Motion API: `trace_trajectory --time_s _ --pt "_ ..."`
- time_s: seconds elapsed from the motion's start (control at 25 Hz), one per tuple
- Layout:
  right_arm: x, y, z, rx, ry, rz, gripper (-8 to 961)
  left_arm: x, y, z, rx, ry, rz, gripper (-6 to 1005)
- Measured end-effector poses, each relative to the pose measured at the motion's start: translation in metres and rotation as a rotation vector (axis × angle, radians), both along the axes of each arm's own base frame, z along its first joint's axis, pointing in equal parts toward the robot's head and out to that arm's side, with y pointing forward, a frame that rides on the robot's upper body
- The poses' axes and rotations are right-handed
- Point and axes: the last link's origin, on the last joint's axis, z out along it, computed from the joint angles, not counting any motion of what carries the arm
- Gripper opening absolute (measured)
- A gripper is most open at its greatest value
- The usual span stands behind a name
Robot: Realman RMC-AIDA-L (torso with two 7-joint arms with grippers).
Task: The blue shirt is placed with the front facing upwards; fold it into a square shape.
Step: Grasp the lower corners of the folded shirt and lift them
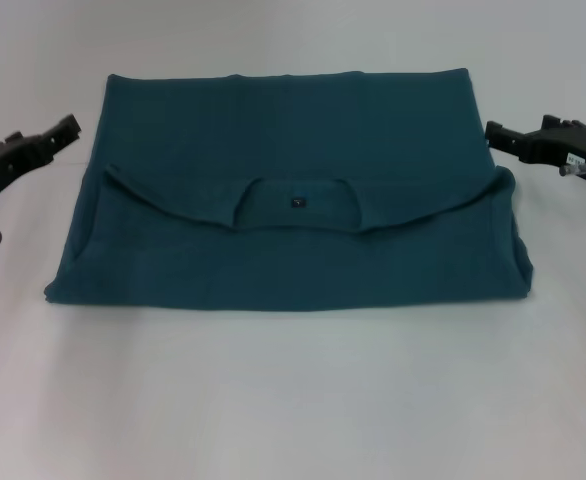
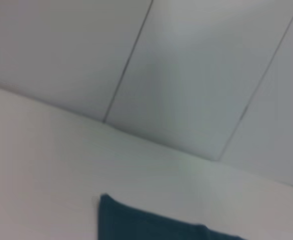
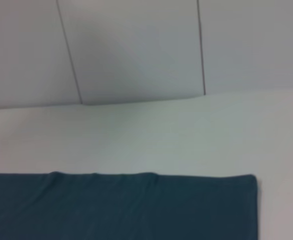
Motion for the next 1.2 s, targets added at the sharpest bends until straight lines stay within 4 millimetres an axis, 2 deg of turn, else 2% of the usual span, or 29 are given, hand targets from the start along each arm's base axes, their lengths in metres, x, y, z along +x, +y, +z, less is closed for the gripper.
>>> trace_trajectory --time_s 0.16,0.48,0.8,1.04,1.2 --pt "0.0 -0.005 0.003 -0.034 0.037 0.009 944 -0.001 -0.005 0.0 -0.074 -0.037 0.005 891" --pt "-0.003 -0.026 0.027 -0.08 0.117 0.044 944 0.001 -0.03 0.004 -0.229 -0.034 -0.11 890" --pt "0.0 -0.046 0.031 -0.155 0.155 0.054 944 -0.019 -0.048 0.011 -0.391 0.168 -0.096 890" --pt "0.0 -0.049 0.027 -0.169 0.162 0.057 945 -0.026 -0.054 0.015 -0.393 0.324 -0.091 884" --pt "-0.001 -0.05 0.025 -0.172 0.164 0.058 945 -0.029 -0.054 0.011 -0.422 0.38 -0.087 877"
